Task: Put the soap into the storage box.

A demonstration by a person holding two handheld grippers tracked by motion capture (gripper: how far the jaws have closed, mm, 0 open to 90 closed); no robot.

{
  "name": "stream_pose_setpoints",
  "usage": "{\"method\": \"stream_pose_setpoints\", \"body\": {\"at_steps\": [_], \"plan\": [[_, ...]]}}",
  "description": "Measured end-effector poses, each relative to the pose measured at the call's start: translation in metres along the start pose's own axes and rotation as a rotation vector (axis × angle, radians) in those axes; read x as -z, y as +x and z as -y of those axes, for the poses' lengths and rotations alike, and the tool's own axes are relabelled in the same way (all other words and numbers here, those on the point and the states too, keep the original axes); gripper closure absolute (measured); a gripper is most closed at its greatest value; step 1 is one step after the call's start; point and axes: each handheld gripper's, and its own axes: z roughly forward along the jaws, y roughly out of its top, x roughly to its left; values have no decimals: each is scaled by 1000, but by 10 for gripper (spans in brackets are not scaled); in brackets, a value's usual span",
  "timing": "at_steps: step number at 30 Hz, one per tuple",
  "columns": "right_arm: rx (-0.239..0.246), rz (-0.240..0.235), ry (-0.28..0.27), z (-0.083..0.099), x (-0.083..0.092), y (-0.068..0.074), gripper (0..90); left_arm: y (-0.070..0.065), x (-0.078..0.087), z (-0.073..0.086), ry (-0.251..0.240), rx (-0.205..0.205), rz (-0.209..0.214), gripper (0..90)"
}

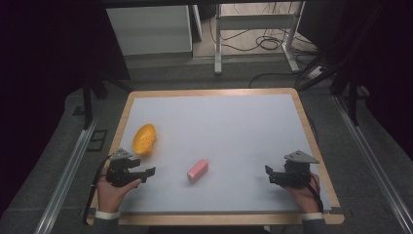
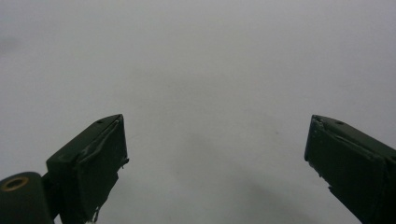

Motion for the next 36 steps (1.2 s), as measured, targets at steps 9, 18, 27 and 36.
{"method": "stream_pose_setpoints", "body": {"at_steps": [9, 18, 27, 36], "plan": [[-3, 3, -29, -1, 5, -6, 65, -1, 2, 0, 0, 7, -7, 252], [-4, -6, -31, 1, 6, -10, 65, -6, 8, -2, -6, -2, -24, 271], [0, -14, -24, 3, 7, -13, 66, -8, 13, -6, -23, -3, -17, 271], [4, -5, -35, 1, 11, -11, 66, -13, 13, -10, -22, -16, -2, 269]]}}
